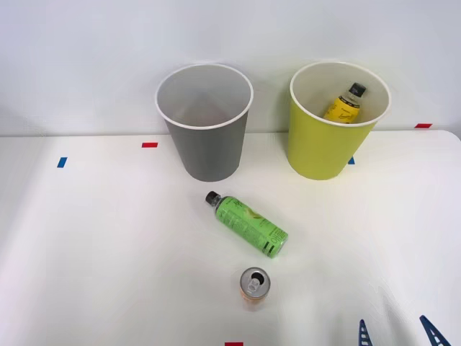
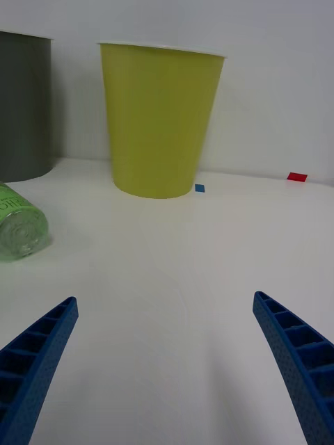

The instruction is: Put cans in the gray bin, plastic bottles in the light green bin

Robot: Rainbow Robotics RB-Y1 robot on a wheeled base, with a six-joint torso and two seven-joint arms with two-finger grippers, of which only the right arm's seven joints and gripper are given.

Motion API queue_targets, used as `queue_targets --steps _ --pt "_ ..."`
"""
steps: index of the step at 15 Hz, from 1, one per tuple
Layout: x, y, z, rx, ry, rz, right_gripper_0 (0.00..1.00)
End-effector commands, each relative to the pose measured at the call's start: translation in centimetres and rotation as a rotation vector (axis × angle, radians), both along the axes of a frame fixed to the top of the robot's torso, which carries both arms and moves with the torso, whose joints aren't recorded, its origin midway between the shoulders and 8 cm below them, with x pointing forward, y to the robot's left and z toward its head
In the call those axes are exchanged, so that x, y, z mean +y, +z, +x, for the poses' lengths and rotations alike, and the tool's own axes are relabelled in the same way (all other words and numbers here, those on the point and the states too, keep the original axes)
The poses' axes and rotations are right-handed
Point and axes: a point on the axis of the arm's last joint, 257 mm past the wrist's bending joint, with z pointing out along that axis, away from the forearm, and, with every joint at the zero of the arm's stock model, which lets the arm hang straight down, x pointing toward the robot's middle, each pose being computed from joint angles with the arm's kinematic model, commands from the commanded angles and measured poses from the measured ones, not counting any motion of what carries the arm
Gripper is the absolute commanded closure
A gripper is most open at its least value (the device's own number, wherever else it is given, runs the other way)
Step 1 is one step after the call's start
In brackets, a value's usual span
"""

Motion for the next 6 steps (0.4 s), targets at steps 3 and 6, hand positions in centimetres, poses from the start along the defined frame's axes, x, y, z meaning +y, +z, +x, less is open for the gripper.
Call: queue_targets --steps 3,6 --pt "0.00 -0.01 0.00 0.000 0.000 0.000 0.14" --pt "0.00 -0.01 0.00 0.000 0.000 0.000 0.13"
